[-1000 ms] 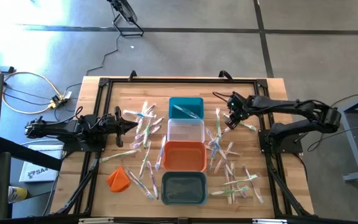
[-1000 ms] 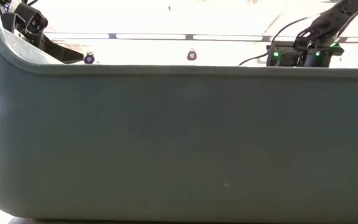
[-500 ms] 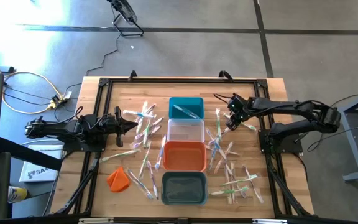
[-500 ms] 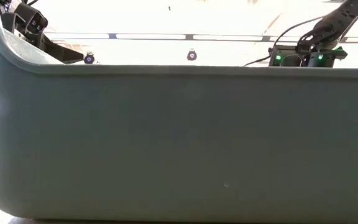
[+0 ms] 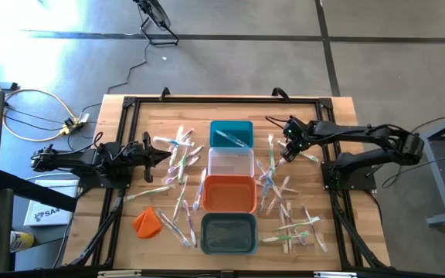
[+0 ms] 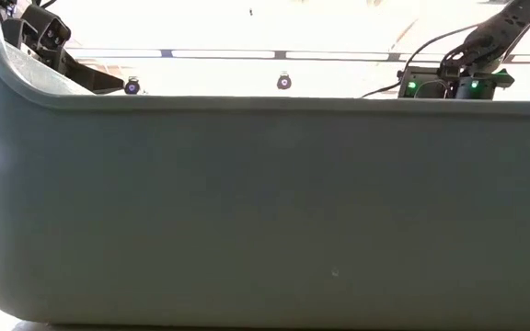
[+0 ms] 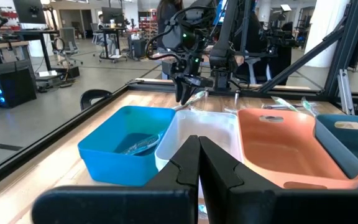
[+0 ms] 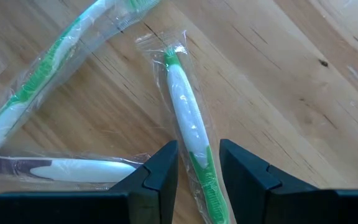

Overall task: Pick & Place Toothbrushes
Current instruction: Put the green toothbrush into the transparent bin

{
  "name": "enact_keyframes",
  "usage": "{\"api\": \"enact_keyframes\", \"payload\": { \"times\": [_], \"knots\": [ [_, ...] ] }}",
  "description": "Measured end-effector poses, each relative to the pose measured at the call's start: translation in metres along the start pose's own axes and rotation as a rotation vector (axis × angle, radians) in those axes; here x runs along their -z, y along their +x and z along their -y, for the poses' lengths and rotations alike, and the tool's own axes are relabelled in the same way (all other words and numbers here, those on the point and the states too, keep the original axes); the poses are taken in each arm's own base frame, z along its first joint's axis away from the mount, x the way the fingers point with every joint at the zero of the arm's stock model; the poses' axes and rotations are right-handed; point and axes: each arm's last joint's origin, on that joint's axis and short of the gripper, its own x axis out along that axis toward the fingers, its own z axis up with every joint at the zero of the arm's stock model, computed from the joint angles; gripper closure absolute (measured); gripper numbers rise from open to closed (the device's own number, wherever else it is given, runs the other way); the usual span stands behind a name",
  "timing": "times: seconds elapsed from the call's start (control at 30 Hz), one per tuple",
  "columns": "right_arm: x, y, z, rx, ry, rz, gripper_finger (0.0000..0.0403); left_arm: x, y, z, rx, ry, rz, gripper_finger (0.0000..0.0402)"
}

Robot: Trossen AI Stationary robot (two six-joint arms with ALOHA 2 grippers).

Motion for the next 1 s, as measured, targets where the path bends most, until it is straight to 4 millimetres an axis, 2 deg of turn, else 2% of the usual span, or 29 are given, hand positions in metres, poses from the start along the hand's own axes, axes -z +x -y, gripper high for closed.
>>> {"api": "enact_keyframes", "payload": {
  "times": [0.6, 1.0],
  "knots": [
    [-0.001, 0.0, 0.0, 0.015, -0.002, 0.01, 0.0292, 0.0, 0.0, 0.0, 0.0, 0.0, 0.0, 0.0401],
    [-0.002, 0.023, -0.002, 0.034, -0.013, -0.094, 0.0292, 0.0, 0.0, 0.0, 0.0, 0.0, 0.0, 0.0401]
  ]
}}
